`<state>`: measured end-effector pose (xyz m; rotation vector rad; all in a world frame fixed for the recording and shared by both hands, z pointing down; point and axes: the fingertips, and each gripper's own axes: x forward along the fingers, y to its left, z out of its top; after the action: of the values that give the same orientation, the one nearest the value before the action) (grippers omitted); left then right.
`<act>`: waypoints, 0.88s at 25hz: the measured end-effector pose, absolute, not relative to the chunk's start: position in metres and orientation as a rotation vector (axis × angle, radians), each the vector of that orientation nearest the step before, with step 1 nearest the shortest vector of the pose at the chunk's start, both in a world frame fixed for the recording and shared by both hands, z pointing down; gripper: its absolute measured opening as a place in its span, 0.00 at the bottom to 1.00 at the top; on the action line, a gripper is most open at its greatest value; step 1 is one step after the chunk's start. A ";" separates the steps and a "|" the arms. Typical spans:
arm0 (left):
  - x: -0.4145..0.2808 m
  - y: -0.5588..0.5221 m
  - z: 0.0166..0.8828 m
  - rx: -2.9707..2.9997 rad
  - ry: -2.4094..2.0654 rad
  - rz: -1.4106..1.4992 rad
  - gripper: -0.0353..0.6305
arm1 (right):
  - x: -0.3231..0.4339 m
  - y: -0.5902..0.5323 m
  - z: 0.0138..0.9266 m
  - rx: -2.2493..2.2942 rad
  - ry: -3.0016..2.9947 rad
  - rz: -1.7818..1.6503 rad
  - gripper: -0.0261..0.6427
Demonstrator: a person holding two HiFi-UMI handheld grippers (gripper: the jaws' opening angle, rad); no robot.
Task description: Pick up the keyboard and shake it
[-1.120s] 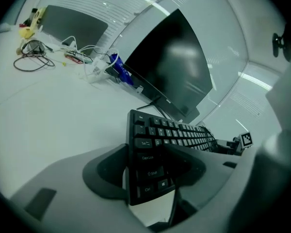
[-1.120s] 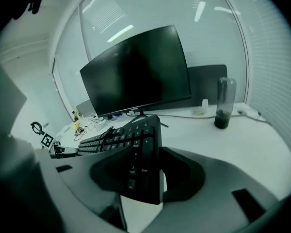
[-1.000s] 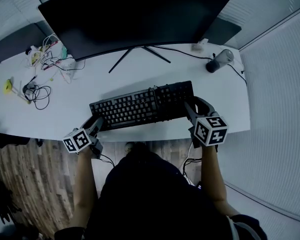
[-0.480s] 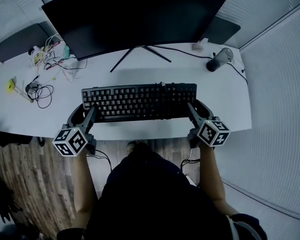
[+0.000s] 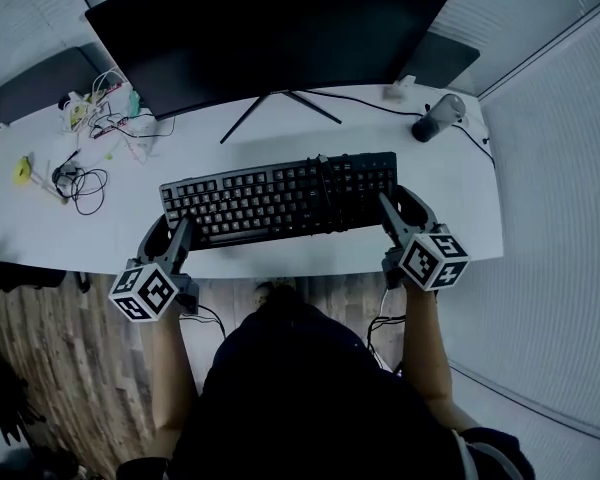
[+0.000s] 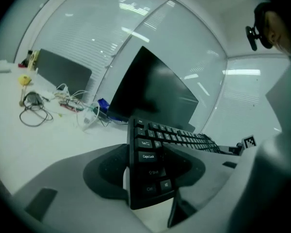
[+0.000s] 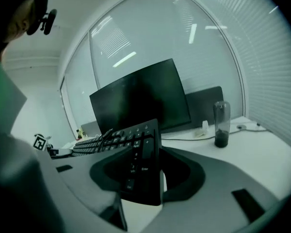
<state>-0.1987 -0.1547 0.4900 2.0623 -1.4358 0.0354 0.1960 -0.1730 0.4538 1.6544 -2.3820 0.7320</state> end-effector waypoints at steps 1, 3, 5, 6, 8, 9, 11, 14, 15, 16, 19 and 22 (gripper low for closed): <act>-0.198 -0.151 0.497 2.031 -1.421 -0.002 0.41 | 0.194 -0.176 0.445 1.642 -2.373 0.672 0.33; -0.198 -0.142 0.511 1.969 -1.402 -0.065 0.41 | 0.189 -0.182 0.432 1.609 -2.361 0.577 0.33; -0.199 -0.132 0.525 1.912 -1.397 -0.100 0.41 | 0.183 -0.188 0.429 1.573 -2.353 0.524 0.33; -0.200 -0.128 0.531 1.890 -1.397 -0.108 0.41 | 0.181 -0.190 0.431 1.559 -2.351 0.514 0.33; -0.203 -0.122 0.537 1.862 -1.405 -0.105 0.41 | 0.178 -0.192 0.439 1.542 -2.345 0.531 0.33; -0.205 -0.121 0.538 1.858 -1.413 -0.097 0.41 | 0.177 -0.191 0.446 1.538 -2.343 0.559 0.33; -0.209 -0.123 0.536 1.870 -1.428 -0.070 0.41 | 0.178 -0.188 0.464 1.544 -2.338 0.635 0.33; -0.210 -0.130 0.536 1.904 -1.432 0.001 0.41 | 0.184 -0.180 0.490 1.579 -2.324 0.745 0.33; -0.210 -0.132 0.538 1.912 -1.427 0.026 0.41 | 0.186 -0.177 0.499 1.591 -2.316 0.775 0.33; -0.208 -0.135 0.542 1.917 -1.418 0.048 0.41 | 0.188 -0.175 0.507 1.601 -2.305 0.802 0.33; -0.202 -0.142 0.556 1.919 -1.378 0.098 0.41 | 0.196 -0.169 0.529 1.628 -2.260 0.870 0.33; -0.194 -0.147 0.578 1.905 -1.332 0.152 0.41 | 0.205 -0.162 0.551 1.643 -2.205 0.925 0.33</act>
<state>-0.1937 -0.1468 0.5779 1.9053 -1.3322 0.1524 0.2047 -0.1623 0.5512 1.6427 -2.2054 0.9246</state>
